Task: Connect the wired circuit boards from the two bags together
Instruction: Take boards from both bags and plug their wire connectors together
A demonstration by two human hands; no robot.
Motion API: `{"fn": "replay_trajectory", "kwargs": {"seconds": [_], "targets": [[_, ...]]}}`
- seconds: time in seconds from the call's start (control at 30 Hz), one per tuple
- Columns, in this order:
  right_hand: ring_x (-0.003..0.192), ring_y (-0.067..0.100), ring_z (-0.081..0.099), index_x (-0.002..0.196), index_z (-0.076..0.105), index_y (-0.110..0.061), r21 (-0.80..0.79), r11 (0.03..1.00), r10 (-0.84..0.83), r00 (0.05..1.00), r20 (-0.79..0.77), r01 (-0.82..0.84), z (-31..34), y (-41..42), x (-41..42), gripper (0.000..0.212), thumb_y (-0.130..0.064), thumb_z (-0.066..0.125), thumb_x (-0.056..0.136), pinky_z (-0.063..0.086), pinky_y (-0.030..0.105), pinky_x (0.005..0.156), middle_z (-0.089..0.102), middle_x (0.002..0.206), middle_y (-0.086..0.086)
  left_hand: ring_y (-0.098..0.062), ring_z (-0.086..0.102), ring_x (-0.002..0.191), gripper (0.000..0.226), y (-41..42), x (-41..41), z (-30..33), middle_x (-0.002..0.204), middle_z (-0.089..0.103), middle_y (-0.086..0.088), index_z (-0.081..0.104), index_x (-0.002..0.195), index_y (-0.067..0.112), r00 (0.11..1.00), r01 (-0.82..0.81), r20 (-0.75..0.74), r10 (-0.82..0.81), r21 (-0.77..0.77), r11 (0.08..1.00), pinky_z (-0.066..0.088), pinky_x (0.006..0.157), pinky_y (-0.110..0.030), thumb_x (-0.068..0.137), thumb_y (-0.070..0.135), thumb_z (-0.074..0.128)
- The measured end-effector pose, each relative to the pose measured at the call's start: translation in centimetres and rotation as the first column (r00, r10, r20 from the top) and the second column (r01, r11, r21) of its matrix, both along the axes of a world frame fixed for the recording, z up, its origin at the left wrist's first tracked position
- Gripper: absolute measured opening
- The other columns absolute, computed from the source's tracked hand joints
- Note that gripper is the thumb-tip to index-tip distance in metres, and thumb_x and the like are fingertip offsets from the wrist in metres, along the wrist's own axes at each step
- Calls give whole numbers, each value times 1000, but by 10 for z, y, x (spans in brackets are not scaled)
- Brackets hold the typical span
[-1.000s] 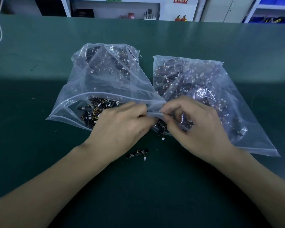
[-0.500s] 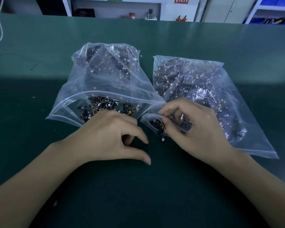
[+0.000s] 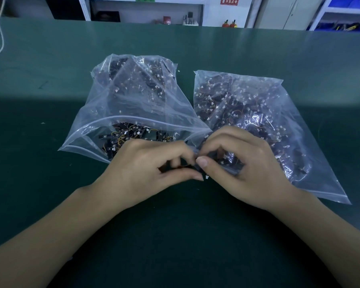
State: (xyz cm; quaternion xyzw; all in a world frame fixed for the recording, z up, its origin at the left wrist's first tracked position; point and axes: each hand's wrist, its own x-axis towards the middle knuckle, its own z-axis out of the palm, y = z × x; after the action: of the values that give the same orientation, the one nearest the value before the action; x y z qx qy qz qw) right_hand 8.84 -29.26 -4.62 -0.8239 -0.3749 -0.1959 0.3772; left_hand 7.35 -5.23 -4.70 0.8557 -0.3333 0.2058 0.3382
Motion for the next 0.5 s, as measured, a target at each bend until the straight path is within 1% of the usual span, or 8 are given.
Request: {"fn": "replay_trajectory", "kwargs": {"seconds": [0.1, 0.2, 0.3, 0.4, 0.5], "targets": [[84, 22, 65, 95, 80, -9, -32, 999, 25, 1000, 16, -25, -1, 1, -1, 23, -30, 73, 100, 53, 41, 78, 69, 95, 2, -3, 50, 61, 29, -1, -1, 0, 70, 57, 12, 74, 96, 20, 1000, -3, 11, 3, -28, 1000, 46, 58, -19, 92, 48, 79], [87, 22, 68, 97, 83, -11, -41, 998, 41, 998, 38, -40, 1, 1, -2, 21, -30, 76, 99, 54, 43, 80, 69, 95, 2, -8, 55, 63, 37, -2, -3, 2, 75, 60, 7, 62, 100, 23, 1000, 11, -22, -13, -62, 998, 46, 60, -13, 87, 50, 82], [86, 20, 67, 97, 84, -12, -46, 998, 53, 998, 38, -51, 1, 2, -2, 19, -30, 77, 98, 54, 40, 80, 69, 93, 0, -9, 54, 62, 44, -2, -5, 2, 70, 59, 8, 59, 92, 16, 999, 41, -33, -42, -42, 998, 44, 59, -11, 80, 49, 87], [82, 17, 66, 93, 84, -12, -44, 996, 81, 996, 34, -79, 0, 2, -3, 18, -28, 77, 98, 53, 34, 79, 69, 88, 0, -5, 48, 61, 46, -4, -6, 4, 68, 53, 12, 57, 83, 12, 997, 63, 41, -64, 12, 998, 40, 58, -8, 83, 48, 85], [80, 17, 65, 90, 83, -10, -30, 996, 88, 996, 24, -87, 1, 2, -2, 18, -25, 77, 98, 50, 28, 77, 68, 87, 0, -6, 49, 61, 45, -5, -6, 4, 69, 55, 13, 61, 82, 10, 994, 49, 100, -51, 27, 998, 44, 57, -15, 86, 50, 82]]}}
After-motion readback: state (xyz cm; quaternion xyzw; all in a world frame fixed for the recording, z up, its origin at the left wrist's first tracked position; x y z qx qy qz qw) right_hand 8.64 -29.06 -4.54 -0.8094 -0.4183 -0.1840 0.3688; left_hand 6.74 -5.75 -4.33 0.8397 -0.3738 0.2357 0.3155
